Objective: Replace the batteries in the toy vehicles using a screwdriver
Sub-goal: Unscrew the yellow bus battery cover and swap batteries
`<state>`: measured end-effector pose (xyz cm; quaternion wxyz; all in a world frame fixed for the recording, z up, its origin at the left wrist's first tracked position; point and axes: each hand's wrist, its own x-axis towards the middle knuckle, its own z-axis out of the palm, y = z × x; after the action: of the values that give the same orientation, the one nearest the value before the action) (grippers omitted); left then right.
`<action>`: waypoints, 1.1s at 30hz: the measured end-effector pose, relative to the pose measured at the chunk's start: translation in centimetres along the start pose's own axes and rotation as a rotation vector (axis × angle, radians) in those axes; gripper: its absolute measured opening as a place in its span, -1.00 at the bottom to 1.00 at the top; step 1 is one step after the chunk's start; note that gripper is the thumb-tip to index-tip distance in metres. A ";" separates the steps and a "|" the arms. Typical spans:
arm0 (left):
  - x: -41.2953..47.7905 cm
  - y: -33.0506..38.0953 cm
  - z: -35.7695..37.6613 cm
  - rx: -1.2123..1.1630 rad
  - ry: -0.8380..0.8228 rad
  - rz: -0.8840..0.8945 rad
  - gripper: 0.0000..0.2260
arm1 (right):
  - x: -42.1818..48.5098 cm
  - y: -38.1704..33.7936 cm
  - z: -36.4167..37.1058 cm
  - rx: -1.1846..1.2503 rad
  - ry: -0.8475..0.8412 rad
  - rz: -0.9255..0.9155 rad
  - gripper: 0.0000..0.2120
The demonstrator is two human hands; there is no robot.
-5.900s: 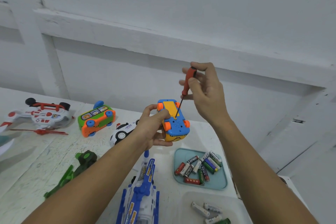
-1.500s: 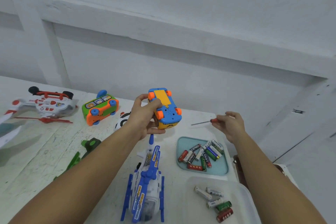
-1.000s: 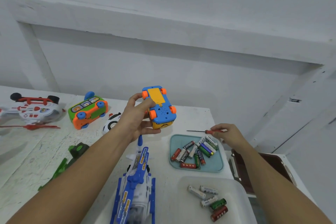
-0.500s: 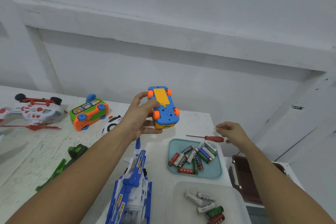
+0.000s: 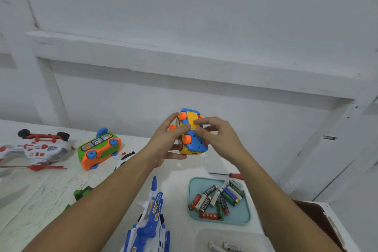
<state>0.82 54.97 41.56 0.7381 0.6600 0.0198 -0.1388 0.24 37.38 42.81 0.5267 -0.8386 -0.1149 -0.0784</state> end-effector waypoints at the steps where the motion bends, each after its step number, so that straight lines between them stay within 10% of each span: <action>1: 0.1 0.2 0.0 0.001 0.006 0.012 -0.53 | 0.1 0.0 0.3 -0.034 0.019 -0.004 -0.86; 20: 2.6 0.1 0.5 -0.257 0.066 0.201 -0.32 | 1.1 3.1 -0.1 0.978 0.049 0.306 -0.48; 33: 5.4 -2.3 1.0 -0.038 -0.021 0.011 -0.59 | 2.5 6.5 0.8 0.607 -0.026 0.393 -0.63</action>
<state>5.28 52.79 38.35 0.7513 0.6446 0.0111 -0.1411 4.40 35.64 37.42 0.7554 -0.6508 0.0240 0.0728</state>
